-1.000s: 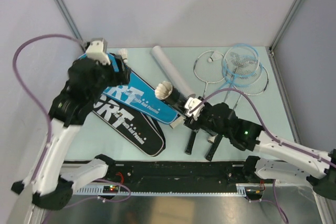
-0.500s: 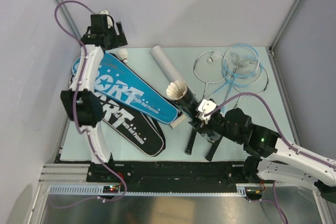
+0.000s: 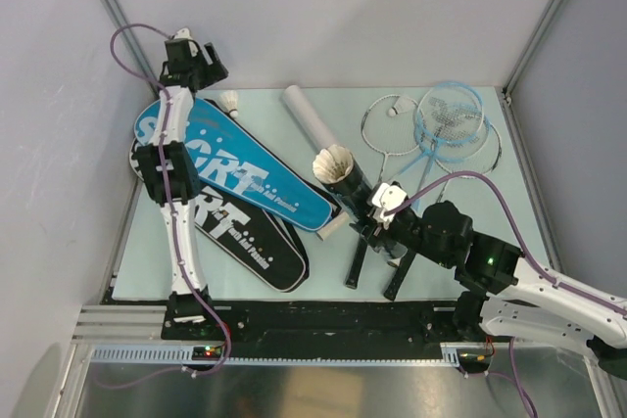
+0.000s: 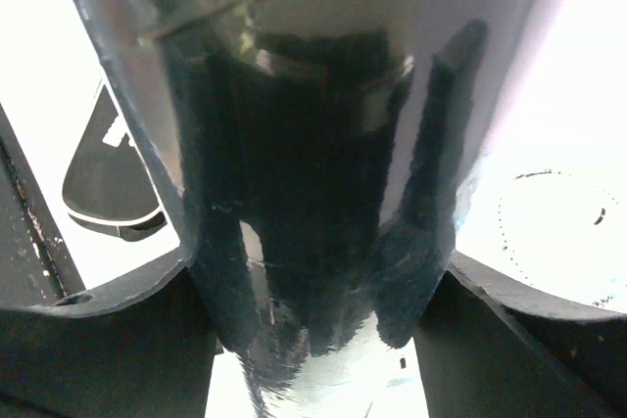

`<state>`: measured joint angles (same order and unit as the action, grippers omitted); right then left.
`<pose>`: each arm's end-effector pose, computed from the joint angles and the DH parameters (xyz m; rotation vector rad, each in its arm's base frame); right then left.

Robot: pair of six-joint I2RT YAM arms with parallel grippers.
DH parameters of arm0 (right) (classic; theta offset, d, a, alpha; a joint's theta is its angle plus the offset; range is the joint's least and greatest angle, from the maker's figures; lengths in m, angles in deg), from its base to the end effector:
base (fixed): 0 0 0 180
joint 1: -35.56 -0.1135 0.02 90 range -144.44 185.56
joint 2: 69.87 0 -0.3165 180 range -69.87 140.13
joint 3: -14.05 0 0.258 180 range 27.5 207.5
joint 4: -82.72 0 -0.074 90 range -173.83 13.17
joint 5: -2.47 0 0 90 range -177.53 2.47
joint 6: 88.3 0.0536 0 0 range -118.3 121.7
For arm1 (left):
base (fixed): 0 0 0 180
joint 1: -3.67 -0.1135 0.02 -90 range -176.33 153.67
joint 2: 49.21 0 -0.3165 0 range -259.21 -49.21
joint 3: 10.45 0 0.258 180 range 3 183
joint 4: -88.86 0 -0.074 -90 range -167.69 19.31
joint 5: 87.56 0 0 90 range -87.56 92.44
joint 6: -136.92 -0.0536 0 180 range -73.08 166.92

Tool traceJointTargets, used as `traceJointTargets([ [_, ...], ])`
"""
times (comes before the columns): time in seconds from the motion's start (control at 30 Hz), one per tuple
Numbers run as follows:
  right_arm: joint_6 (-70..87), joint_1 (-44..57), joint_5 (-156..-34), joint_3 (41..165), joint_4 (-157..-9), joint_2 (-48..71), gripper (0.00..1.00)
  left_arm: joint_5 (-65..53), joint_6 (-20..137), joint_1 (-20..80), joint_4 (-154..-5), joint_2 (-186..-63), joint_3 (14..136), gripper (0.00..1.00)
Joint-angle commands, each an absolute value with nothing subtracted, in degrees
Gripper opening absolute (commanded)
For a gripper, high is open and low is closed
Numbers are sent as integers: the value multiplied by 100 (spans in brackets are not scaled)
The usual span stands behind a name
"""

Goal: Pack up the badminton gear
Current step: Pick up the shuttlecock at the center of the board.

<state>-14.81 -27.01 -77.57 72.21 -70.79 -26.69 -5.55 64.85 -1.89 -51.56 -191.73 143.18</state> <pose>0.0832 0.1401 0.3715 -1.0378 1.4566 0.4271 0.6338 0.0542 0.2952 -0.3375 2.0464 -0.2768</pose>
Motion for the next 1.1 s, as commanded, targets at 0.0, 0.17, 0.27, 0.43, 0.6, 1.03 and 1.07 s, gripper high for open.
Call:
traceJointTargets([
  [0.0,-1441,-2745,-7625,7458,-7863,-2796,28,-891,6996,-238,-6216,-19537,14461,86],
  [0.17,-1430,-2751,-7517,7474,-7961,-2803,29,-902,7362,-236,-6440,-19808,14388,85],
  [0.27,-1403,-2774,-7468,7492,-7953,-2807,29,-888,7540,-239,-6517,-19863,14356,84],
  [0.43,-1429,-2801,-7409,7505,-8051,-2806,29,-940,8043,-221,-6546,-19799,14058,80],
  [0.6,-1460,-2850,-7404,7536,-8053,-2869,29,-865,8096,-106,-6540,-19602,13632,78],
  [1.03,-1519,-2998,-7220,7540,-7825,-3235,28,-921,8247,188,-6545,-18985,12832,71],
  [1.07,-1532,-3008,-7204,7540,-7818,-3256,28,-923,8236,220,-6542,-18931,12767,69],
])
